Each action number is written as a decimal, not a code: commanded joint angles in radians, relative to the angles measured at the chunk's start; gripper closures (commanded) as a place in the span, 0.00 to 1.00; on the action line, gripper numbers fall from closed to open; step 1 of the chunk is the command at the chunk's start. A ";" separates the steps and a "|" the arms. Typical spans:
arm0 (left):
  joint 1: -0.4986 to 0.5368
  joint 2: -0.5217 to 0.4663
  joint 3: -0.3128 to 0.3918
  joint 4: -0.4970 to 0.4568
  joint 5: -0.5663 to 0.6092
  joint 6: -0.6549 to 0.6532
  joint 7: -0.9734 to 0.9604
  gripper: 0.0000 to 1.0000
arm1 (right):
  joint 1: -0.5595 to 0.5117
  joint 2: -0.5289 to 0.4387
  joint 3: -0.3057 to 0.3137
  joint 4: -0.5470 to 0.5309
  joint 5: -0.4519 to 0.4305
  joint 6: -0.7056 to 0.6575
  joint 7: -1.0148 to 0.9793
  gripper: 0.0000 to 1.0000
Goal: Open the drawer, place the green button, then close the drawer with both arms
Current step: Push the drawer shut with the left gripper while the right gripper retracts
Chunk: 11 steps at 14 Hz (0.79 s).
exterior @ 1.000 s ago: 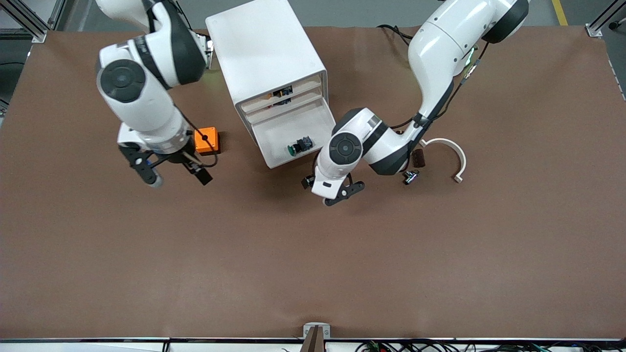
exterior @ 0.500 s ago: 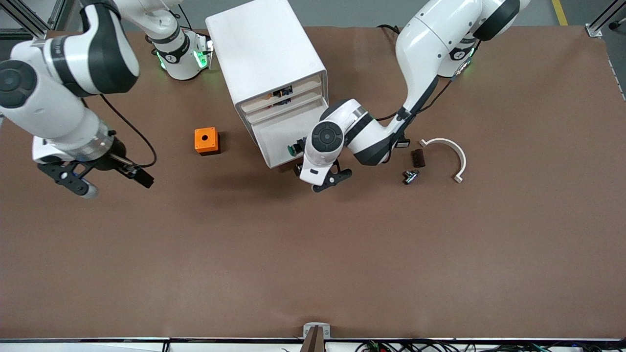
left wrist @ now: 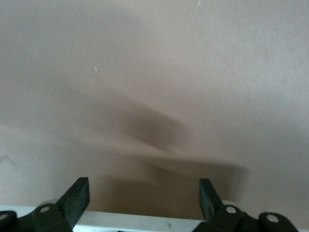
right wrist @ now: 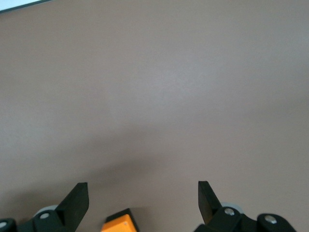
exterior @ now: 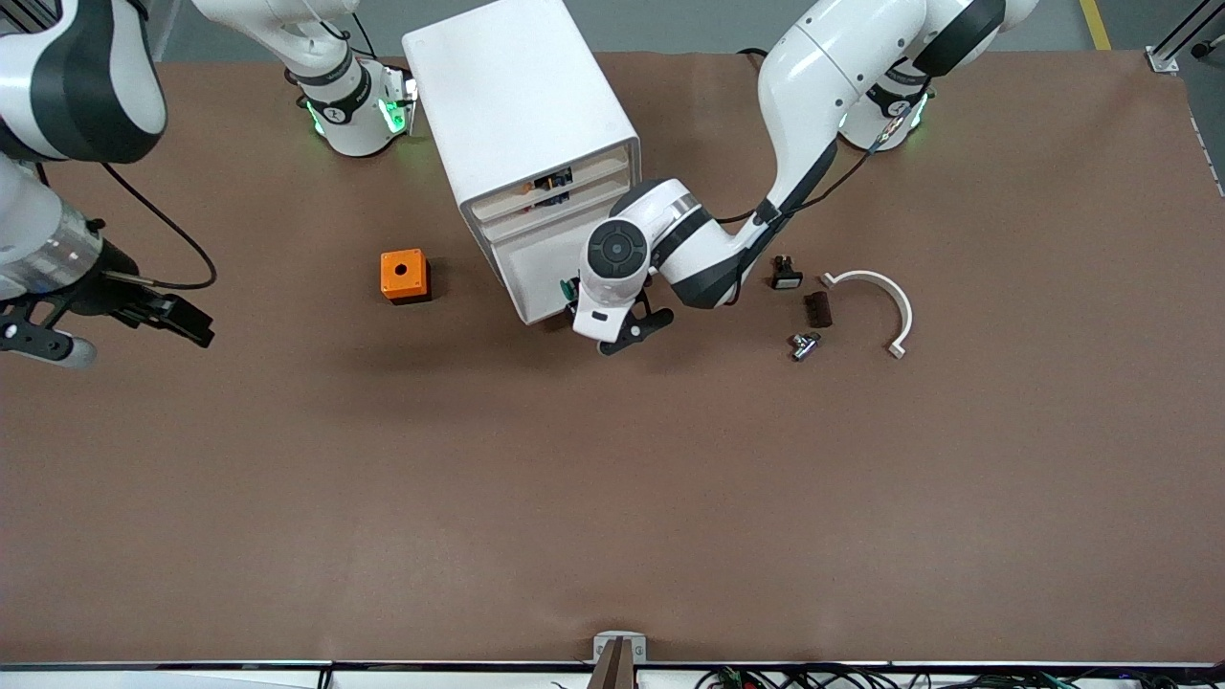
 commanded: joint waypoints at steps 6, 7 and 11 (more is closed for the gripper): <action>0.000 -0.012 -0.069 -0.028 -0.142 0.005 -0.027 0.00 | -0.032 -0.020 0.018 0.121 0.000 -0.135 -0.096 0.00; 0.000 -0.007 -0.076 -0.031 -0.156 0.005 -0.027 0.00 | -0.032 -0.020 0.018 0.128 0.002 -0.135 -0.119 0.00; -0.014 0.013 -0.083 -0.036 -0.211 0.009 -0.025 0.00 | -0.049 -0.033 0.017 0.149 0.000 -0.134 -0.188 0.00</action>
